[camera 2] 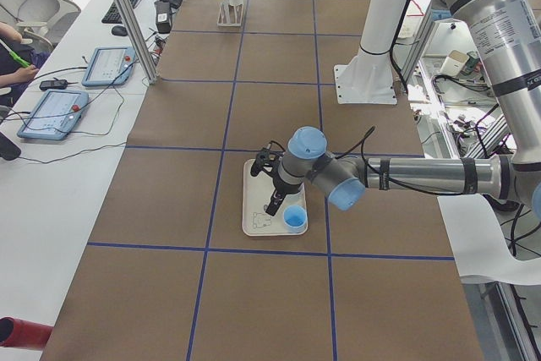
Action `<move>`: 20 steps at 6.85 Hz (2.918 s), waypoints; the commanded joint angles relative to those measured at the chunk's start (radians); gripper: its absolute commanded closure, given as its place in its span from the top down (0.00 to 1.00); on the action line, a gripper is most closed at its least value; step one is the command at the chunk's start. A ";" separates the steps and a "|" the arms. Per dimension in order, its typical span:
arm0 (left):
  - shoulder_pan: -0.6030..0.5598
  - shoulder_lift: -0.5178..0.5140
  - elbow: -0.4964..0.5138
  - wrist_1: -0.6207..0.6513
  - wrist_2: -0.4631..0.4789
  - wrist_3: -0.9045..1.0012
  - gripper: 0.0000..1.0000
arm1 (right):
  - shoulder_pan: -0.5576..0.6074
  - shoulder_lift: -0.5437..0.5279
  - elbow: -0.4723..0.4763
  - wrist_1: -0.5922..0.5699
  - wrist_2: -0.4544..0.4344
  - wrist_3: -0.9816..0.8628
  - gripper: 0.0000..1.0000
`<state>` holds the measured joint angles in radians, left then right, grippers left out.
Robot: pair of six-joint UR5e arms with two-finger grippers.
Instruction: Transfer IKEA cup to right arm and place on rack
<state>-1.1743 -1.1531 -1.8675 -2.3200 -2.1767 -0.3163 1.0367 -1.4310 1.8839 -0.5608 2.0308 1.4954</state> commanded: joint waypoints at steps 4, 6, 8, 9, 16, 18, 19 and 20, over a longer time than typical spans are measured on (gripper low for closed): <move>0.007 -0.011 0.106 -0.002 0.002 0.009 1.00 | -0.012 0.030 -0.002 -0.001 0.014 0.025 1.00; 0.010 -0.013 0.125 -0.001 0.000 0.008 1.00 | -0.014 0.030 -0.006 -0.001 0.014 0.025 1.00; 0.018 -0.013 0.131 0.001 -0.002 0.008 1.00 | -0.033 0.030 -0.008 -0.001 0.016 0.025 1.00; 0.027 -0.014 0.133 0.001 -0.002 0.008 1.00 | -0.040 0.030 -0.006 -0.001 0.017 0.028 1.00; 0.096 -0.025 0.139 0.001 -0.069 0.008 0.54 | -0.041 0.023 -0.002 0.001 0.017 0.035 1.00; 0.116 -0.027 0.139 0.001 -0.072 0.008 0.41 | -0.041 0.021 0.001 0.001 0.019 0.035 1.00; 0.119 -0.027 0.139 0.001 -0.072 0.006 0.38 | -0.041 0.021 0.003 0.001 0.017 0.035 1.00; 0.119 -0.027 0.140 0.002 -0.072 0.006 0.37 | -0.041 0.023 0.003 0.001 0.017 0.035 1.00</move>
<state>-1.0576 -1.1793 -1.7283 -2.3190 -2.2484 -0.3094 0.9956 -1.4094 1.8861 -0.5599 2.0483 1.5309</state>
